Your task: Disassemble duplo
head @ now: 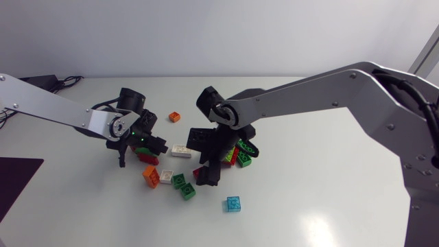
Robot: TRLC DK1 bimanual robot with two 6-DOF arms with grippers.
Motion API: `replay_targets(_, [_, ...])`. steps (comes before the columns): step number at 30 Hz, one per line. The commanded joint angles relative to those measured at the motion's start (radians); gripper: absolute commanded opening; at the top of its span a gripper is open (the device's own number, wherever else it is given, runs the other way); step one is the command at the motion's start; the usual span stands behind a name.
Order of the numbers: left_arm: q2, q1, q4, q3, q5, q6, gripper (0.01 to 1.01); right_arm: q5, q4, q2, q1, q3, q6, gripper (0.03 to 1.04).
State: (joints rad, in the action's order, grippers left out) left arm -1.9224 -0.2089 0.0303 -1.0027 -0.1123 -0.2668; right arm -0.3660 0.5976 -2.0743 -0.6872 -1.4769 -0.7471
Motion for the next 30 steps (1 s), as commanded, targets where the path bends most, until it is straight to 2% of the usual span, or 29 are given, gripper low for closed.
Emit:
replay_targets(1, [-0.030, 0.008, 0.017, -0.027, 0.014, 0.021, 0.761, 0.006, -0.002, -0.036, -0.002, 0.024, 0.015, 0.94])
replay_targets(9, [-0.040, 0.006, 0.029, -0.030, 0.026, 0.034, 0.748, 0.006, -0.002, -0.040, -0.003, 0.023, 0.015, 0.94])
replay_targets(14, [-0.043, -0.003, 0.029, -0.030, 0.045, 0.018, 0.526, 0.006, -0.002, -0.040, -0.003, 0.023, 0.015, 0.94])
replay_targets(19, [-0.053, -0.037, 0.037, -0.030, 0.043, -0.029, 0.103, 0.006, -0.002, -0.040, -0.003, 0.024, 0.015, 0.95])
replay_targets(21, [-0.053, -0.052, 0.048, -0.030, 0.043, -0.051, 0.026, 0.006, -0.001, -0.038, -0.003, 0.024, 0.015, 0.95])
replay_targets(30, [-0.038, -0.061, 0.048, -0.025, 0.043, -0.072, 0.025, 0.006, -0.002, -0.038, -0.002, 0.024, 0.015, 0.95])
